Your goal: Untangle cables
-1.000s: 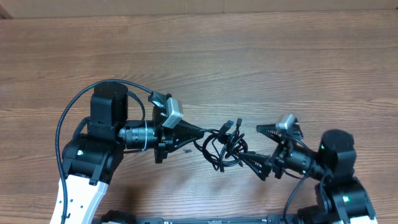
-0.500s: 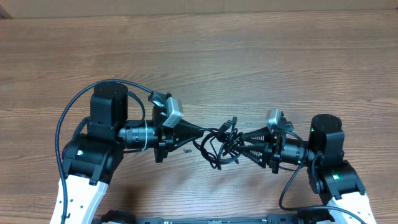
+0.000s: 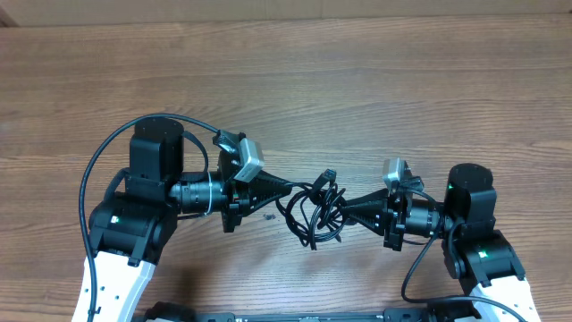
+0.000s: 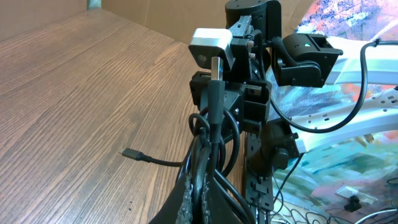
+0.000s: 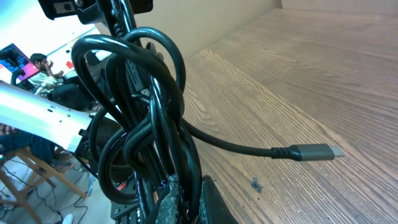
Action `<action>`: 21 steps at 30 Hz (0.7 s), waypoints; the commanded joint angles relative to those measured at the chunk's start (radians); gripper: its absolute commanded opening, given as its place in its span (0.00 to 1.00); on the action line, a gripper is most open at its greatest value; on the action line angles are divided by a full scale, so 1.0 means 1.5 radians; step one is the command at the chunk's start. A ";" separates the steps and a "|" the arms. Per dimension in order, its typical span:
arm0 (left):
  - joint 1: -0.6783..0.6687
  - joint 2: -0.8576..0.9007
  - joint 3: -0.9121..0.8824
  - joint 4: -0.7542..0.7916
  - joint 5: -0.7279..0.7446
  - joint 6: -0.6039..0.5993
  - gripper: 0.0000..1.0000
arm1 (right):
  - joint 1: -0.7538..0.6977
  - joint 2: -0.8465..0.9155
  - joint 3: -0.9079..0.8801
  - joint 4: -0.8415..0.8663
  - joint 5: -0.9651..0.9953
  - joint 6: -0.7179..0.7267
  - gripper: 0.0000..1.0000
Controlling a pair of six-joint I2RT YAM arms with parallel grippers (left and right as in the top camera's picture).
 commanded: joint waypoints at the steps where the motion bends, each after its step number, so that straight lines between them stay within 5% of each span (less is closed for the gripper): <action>1: 0.004 -0.009 0.020 0.004 -0.010 0.014 0.04 | -0.001 -0.002 0.006 0.006 -0.023 0.000 0.04; 4: 0.003 -0.009 0.020 -0.001 -0.058 0.009 0.09 | -0.001 -0.002 0.006 0.006 -0.023 0.000 0.04; 8: 0.003 -0.009 0.020 -0.012 -0.117 -0.016 0.72 | -0.001 -0.002 0.006 0.016 -0.020 0.022 0.04; 9: 0.003 -0.009 0.020 -0.017 -0.124 -0.018 0.95 | -0.001 -0.002 0.006 0.022 -0.018 0.030 0.04; 10: 0.003 -0.009 0.020 -0.021 -0.127 -0.018 1.00 | -0.001 -0.002 0.006 0.029 -0.018 0.040 0.04; 21: 0.002 -0.009 0.020 -0.035 -0.066 -0.025 1.00 | -0.002 -0.002 0.008 0.075 0.092 0.188 0.04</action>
